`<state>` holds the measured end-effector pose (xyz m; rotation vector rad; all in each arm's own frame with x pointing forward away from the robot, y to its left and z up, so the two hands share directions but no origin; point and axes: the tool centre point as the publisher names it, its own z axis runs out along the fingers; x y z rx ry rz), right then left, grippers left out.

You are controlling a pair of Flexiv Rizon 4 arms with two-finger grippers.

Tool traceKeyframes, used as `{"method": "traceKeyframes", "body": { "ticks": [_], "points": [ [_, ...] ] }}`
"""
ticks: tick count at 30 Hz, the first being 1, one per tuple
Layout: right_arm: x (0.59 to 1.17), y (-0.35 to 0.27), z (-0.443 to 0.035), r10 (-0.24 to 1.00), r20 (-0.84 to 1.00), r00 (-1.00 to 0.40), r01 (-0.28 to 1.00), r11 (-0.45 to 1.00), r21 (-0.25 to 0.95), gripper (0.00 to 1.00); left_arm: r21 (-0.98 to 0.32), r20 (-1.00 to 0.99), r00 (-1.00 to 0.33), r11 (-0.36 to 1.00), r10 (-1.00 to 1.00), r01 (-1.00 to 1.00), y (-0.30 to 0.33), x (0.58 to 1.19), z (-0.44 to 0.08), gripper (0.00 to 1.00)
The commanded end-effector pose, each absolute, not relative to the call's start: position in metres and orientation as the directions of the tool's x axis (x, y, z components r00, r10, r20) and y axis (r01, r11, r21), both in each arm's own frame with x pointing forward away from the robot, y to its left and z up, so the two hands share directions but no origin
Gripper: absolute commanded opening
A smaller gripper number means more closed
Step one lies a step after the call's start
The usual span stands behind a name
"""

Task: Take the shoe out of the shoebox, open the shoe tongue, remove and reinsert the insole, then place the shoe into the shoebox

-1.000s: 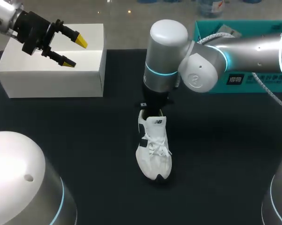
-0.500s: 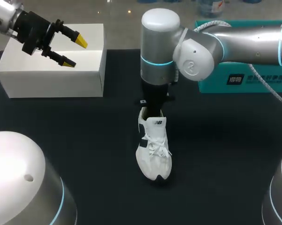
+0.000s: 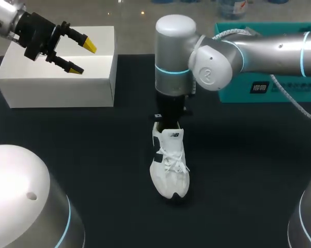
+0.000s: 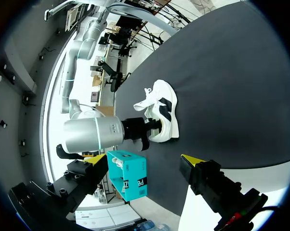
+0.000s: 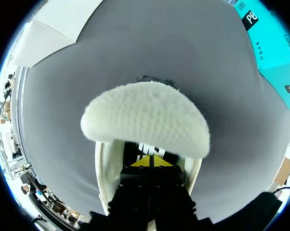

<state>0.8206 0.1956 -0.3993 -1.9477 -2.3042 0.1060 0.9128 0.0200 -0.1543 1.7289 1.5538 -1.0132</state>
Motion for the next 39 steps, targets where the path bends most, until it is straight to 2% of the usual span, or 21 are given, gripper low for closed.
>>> {"method": "traceKeyframes", "body": {
  "ticks": [1, 10, 25, 26, 27, 29, 30, 39],
  "points": [
    [0.820, 0.198, -0.379, 0.986, 0.027, -0.166, 0.973, 0.168, -0.158, 0.00, -0.058, -0.844, 0.026, -0.139, 0.535, 0.989, 0.020, 0.913, -0.154, 1.00],
    [0.812, 0.201, -0.355, 0.986, 0.065, -0.155, 0.942, 0.168, -0.292, 0.00, -0.058, -0.844, 0.026, -0.139, 0.535, 0.989, 0.020, 0.913, -0.154, 1.00],
    [0.798, 0.203, -0.357, 0.986, 0.006, -0.168, 0.917, 0.159, -0.366, 0.00, -0.058, -0.844, 0.026, -0.139, 0.535, 0.989, 0.020, 0.913, -0.154, 1.00],
    [0.798, 0.203, -0.357, 0.986, 0.006, -0.168, 0.918, 0.158, -0.365, 0.23, -0.058, -0.844, 0.026, -0.139, 0.535, 0.989, 0.020, 0.913, -0.154, 1.00],
    [0.798, 0.203, -0.356, 0.986, 0.007, -0.166, 0.918, 0.157, -0.365, 0.58, -0.058, -0.844, 0.026, -0.139, 0.535, 0.989, 0.020, 0.913, -0.154, 1.00],
    [0.797, 0.203, -0.354, 0.987, 0.007, -0.163, 0.918, 0.154, -0.366, 0.93, -0.058, -0.844, 0.026, -0.139, 0.535, 0.989, 0.020, 0.913, -0.154, 1.00],
    [0.796, 0.202, -0.353, 0.987, 0.003, -0.160, 0.919, 0.150, -0.365, 1.00, -0.058, -0.844, 0.026, -0.139, 0.535, 0.989, 0.020, 0.913, -0.154, 1.00],
    [0.791, 0.203, -0.348, 0.988, -0.002, -0.155, 0.921, 0.144, -0.361, 1.00, -0.058, -0.844, 0.026, -0.139, 0.535, 0.989, 0.020, 0.913, -0.154, 1.00]
  ]
}}
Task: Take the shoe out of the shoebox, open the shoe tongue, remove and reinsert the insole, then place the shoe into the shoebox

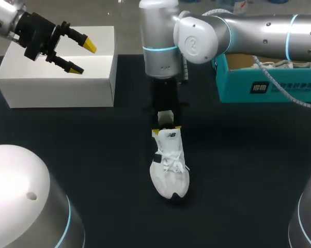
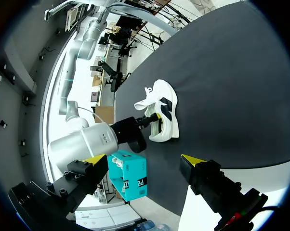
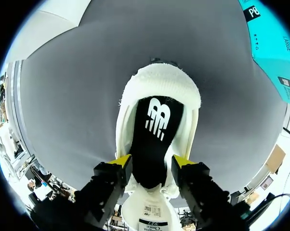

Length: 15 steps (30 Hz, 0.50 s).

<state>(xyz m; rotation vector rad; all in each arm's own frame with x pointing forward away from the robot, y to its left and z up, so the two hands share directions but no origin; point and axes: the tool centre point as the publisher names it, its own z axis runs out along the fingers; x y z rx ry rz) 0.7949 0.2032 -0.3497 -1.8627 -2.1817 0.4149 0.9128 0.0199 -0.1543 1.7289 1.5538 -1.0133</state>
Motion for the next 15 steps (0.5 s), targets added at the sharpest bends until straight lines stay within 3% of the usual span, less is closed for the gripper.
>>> {"method": "traceKeyframes", "body": {
  "ticks": [1, 15],
  "points": [
    [0.7911, 0.2027, -0.3474, 0.988, -0.003, -0.155, 0.921, 0.143, -0.362, 1.00, -0.058, -0.844, 0.026, -0.139, 0.535, 0.989, 0.0203, 0.9130, -0.1542, 1.00],
    [0.7829, 0.2022, -0.3436, 0.990, -0.014, -0.142, 0.921, 0.127, -0.369, 1.00, -0.058, -0.844, 0.026, -0.139, 0.535, 0.989, 0.0203, 0.9130, -0.1542, 1.00]
  ]
}}
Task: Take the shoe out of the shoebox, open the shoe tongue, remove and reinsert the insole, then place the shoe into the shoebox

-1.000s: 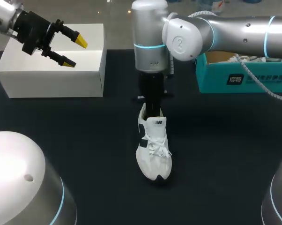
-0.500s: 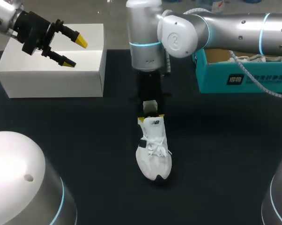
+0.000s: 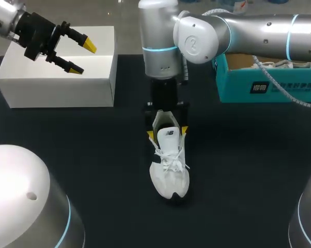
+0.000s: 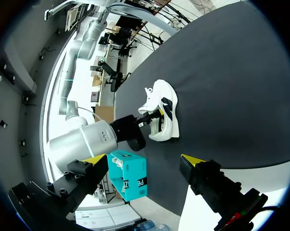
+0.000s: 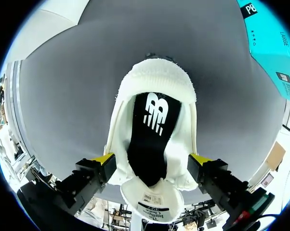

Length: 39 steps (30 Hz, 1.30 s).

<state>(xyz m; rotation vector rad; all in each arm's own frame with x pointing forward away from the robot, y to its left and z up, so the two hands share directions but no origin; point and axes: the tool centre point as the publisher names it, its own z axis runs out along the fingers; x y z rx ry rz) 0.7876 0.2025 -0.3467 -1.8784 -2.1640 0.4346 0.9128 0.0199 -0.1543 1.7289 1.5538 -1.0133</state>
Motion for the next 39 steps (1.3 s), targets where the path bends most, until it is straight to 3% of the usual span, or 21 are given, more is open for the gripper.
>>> {"method": "traceKeyframes", "body": {
  "ticks": [1, 39],
  "points": [
    [0.782, 0.202, -0.343, 0.990, -0.016, -0.142, 0.921, 0.126, -0.368, 1.00, -0.058, -0.844, 0.026, -0.139, 0.535, 0.989, 0.020, 0.913, -0.154, 1.00],
    [0.748, 0.205, -0.330, 0.994, -0.033, -0.103, 0.918, 0.082, -0.389, 1.00, -0.058, -0.844, 0.026, -0.139, 0.535, 0.989, 0.020, 0.913, -0.154, 1.00]
  ]
}}
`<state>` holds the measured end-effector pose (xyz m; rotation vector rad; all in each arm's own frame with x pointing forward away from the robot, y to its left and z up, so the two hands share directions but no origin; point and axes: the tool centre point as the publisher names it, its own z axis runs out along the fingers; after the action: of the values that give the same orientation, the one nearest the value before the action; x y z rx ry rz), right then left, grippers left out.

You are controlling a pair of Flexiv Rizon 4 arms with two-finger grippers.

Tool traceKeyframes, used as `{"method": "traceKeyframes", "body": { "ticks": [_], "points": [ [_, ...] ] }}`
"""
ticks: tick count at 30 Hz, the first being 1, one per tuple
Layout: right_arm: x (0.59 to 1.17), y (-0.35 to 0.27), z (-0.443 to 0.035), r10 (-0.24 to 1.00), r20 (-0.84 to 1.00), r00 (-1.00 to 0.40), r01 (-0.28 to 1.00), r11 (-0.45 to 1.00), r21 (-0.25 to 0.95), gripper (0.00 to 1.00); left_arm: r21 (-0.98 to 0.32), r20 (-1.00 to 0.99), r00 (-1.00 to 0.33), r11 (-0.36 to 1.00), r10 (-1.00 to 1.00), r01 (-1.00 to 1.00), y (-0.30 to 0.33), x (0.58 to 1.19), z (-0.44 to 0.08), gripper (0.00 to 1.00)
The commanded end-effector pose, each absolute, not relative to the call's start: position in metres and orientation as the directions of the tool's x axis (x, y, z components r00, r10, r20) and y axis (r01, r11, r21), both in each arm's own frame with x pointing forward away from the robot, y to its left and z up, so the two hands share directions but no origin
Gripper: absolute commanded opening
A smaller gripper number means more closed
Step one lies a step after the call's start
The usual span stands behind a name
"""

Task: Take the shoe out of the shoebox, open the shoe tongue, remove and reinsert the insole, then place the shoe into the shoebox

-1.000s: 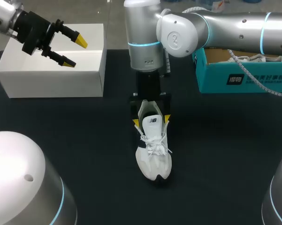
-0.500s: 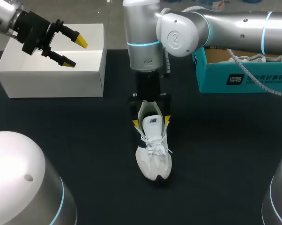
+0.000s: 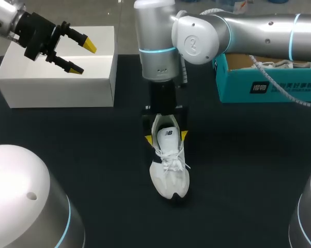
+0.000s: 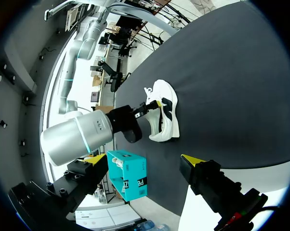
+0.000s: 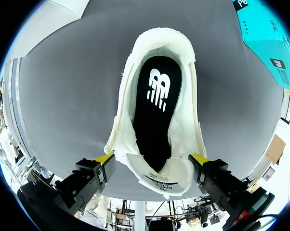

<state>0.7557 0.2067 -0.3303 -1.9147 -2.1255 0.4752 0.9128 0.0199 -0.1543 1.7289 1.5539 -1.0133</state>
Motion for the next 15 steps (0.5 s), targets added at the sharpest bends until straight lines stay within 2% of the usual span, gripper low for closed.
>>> {"method": "traceKeyframes", "body": {
  "ticks": [1, 15],
  "points": [
    [0.746, 0.205, -0.329, 0.994, -0.033, -0.100, 0.917, 0.079, -0.391, 1.00, -0.058, -0.844, 0.026, -0.139, 0.535, 0.989, 0.020, 0.913, -0.154, 1.00],
    [0.716, 0.201, -0.322, 0.998, -0.047, -0.039, 0.903, 0.015, -0.430, 1.00, -0.058, -0.844, 0.026, -0.139, 0.535, 0.989, 0.020, 0.913, -0.154, 1.00]
  ]
}}
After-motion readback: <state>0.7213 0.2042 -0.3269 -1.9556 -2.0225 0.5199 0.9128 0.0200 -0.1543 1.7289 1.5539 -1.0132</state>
